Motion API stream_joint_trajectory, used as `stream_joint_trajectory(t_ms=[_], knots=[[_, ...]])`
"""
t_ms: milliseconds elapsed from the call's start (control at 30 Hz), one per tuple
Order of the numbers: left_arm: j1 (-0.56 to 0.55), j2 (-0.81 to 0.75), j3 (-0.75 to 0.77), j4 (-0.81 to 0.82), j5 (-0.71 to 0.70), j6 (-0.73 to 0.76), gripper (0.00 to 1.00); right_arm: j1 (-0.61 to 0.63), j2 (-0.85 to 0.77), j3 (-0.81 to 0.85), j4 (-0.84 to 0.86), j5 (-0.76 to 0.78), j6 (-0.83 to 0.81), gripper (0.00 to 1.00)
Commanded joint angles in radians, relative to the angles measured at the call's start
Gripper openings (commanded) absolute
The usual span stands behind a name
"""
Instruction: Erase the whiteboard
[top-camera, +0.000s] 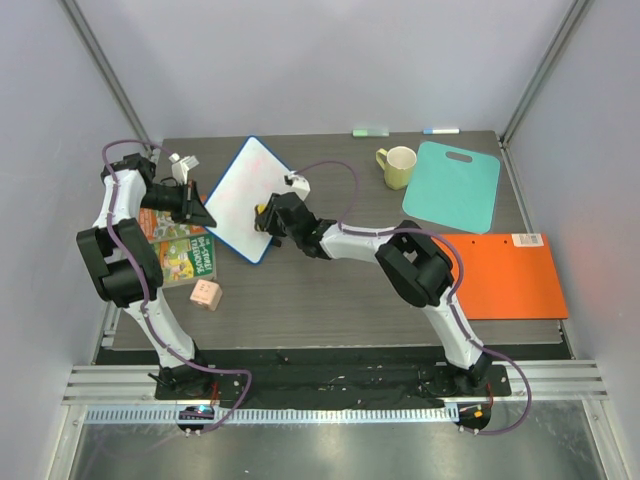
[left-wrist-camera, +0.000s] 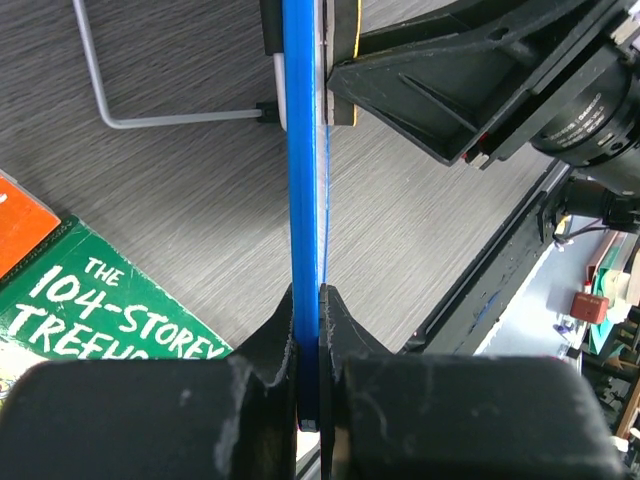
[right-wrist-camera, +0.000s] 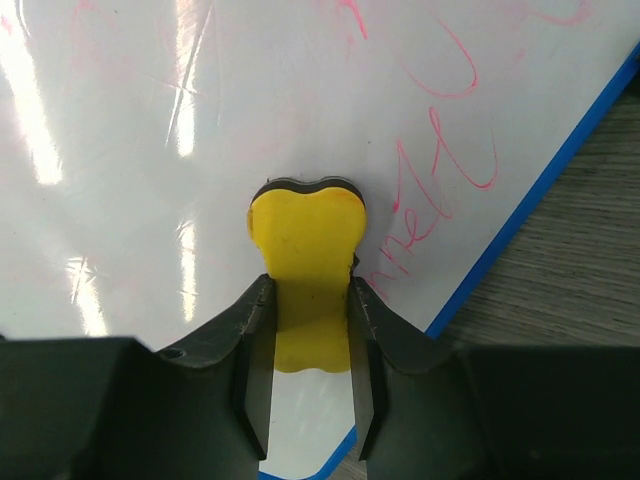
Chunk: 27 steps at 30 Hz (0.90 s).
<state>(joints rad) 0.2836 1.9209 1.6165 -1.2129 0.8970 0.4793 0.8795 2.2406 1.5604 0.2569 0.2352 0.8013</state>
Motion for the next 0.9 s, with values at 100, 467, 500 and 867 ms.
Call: stream_joint_trajectory(t_ms=[100,467,500,867], knots=[[-0.095,0.006,-0.027,-0.028,-0.007,0.131,0.00,-0.082,0.158,0.101,-0.225,-0.031,0.019,0.01],[-0.095,-0.003,-0.027,-0.043,-0.010,0.142,0.00,-0.157,0.189,0.204,-0.288,0.036,0.004,0.01],[-0.095,-0.003,-0.027,-0.043,-0.009,0.142,0.00,-0.160,0.194,0.216,-0.298,0.045,0.001,0.01],[-0.096,0.001,-0.035,-0.045,0.008,0.147,0.00,-0.056,0.197,0.196,-0.275,-0.033,-0.056,0.01]])
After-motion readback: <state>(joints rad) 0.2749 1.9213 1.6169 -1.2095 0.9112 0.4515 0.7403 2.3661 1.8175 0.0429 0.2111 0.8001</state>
